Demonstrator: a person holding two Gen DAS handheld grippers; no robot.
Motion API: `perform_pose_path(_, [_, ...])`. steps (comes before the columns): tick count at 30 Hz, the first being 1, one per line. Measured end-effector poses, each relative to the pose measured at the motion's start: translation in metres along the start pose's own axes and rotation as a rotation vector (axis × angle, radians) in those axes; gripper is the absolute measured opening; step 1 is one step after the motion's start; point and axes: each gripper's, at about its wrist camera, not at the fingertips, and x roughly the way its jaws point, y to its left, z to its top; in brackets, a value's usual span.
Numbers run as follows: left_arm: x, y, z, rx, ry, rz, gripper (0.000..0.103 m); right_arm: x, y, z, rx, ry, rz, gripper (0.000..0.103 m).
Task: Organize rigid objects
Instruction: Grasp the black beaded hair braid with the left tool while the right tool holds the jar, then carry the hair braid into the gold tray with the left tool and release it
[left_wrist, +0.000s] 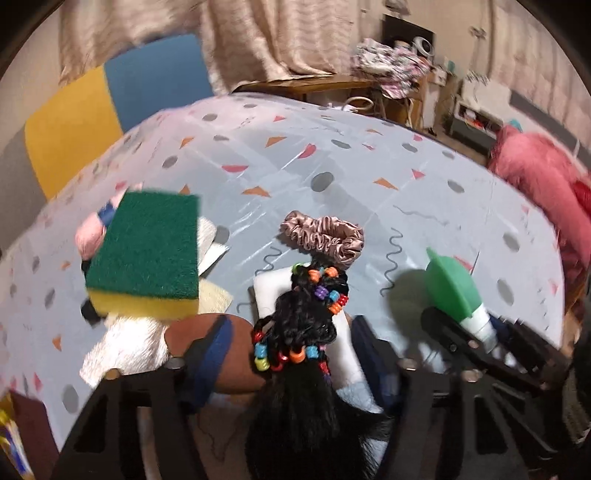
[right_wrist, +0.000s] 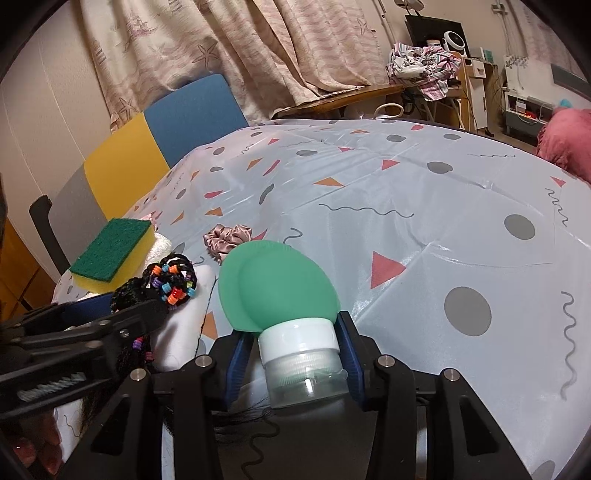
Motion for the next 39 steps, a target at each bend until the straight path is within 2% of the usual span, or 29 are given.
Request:
perform_pose_path(2, [0.002, -0.005, -0.002, 0.046, -0.007, 0.027, 0.048, 0.0, 0.0, 0.0, -0.001, 0.0, 0.0, 0.046])
perform_pose_path(7, [-0.002, -0.004, -0.007, 0.053, -0.022, 0.019, 0.043, 0.0, 0.0, 0.0, -0.004, 0.0, -0.003, 0.046])
perform_pose_path(10, [-0.005, -0.006, -0.008, 0.043, -0.024, -0.027, 0.043, 0.0, 0.001, 0.0, -0.009, 0.0, -0.008, 0.046])
perform_pose_path(13, [0.0, -0.008, -0.007, 0.044, 0.008, -0.021, 0.044, 0.0, 0.002, 0.0, -0.016, 0.0, -0.014, 0.046])
perform_pose_path(14, [0.001, -0.009, -0.008, 0.044, 0.019, -0.026, 0.042, 0.0, 0.002, 0.0, -0.016, 0.0, -0.014, 0.046])
perform_pose_path(15, [0.002, -0.008, -0.01, 0.041, 0.03, -0.028, 0.035, 0.0, 0.002, 0.0, -0.016, 0.0, -0.014, 0.046])
perform_pose_path(16, [0.001, -0.007, -0.012, 0.037, 0.032, -0.027, 0.035, 0.0, 0.002, 0.0, -0.017, 0.0, -0.015, 0.046])
perform_pose_path(21, [-0.02, 0.014, -0.027, -0.099, -0.008, -0.097, 0.033, 0.0, 0.003, -0.001, -0.021, -0.001, -0.022, 0.046])
perform_pose_path(29, [-0.061, 0.032, -0.066, -0.236, -0.06, -0.167, 0.033, 0.0, 0.005, -0.001, -0.03, 0.0, -0.032, 0.046])
perform_pose_path(33, [-0.075, 0.041, -0.083, -0.284, -0.068, -0.185, 0.033, 0.001, 0.005, -0.001, -0.036, 0.001, -0.038, 0.046])
perform_pose_path(39, [-0.108, 0.061, -0.104, -0.327, -0.102, -0.171, 0.033, 0.001, 0.007, -0.001, -0.045, 0.004, -0.047, 0.046])
